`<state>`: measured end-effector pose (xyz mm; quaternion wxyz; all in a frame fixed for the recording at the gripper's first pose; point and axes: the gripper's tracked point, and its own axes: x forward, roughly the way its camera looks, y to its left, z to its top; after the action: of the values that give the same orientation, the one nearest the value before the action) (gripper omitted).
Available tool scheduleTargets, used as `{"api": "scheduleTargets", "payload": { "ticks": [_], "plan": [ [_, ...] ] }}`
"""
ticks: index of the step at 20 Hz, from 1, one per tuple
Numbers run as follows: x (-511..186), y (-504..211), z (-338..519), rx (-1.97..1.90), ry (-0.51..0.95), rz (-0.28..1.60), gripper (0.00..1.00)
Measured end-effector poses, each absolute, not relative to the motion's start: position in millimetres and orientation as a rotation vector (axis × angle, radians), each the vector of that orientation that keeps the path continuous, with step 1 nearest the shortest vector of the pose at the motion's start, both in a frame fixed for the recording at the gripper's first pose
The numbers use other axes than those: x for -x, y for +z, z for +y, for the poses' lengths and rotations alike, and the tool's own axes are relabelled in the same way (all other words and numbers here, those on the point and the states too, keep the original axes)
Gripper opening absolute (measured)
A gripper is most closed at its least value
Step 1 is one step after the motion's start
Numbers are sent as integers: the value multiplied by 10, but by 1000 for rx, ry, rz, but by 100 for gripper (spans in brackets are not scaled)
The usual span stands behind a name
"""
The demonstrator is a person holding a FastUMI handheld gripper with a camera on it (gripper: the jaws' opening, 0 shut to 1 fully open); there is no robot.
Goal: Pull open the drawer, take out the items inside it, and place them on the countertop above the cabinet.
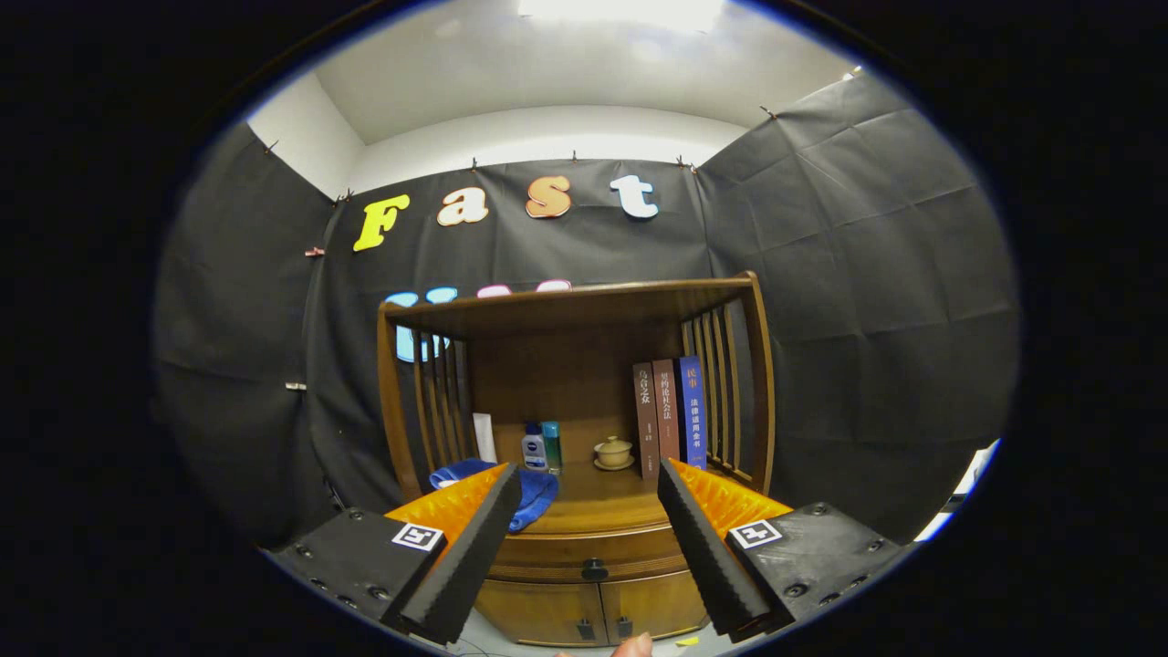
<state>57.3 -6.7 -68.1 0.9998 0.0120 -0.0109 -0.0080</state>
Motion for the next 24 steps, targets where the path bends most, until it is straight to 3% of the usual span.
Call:
{"api": "scheduleTargets", "payload": {
  "ticks": [9, 19, 21, 24],
  "plan": [
    [-1296, -2223, -2, -32, 29, 112, 99],
    [-1800, -3315, -4, -40, 1, 277, 96],
    [-1862, -3410, -22, -58, -8, 299, 75],
    [-1875, -3641, -12, -53, -13, 350, 71]
  ]
}}
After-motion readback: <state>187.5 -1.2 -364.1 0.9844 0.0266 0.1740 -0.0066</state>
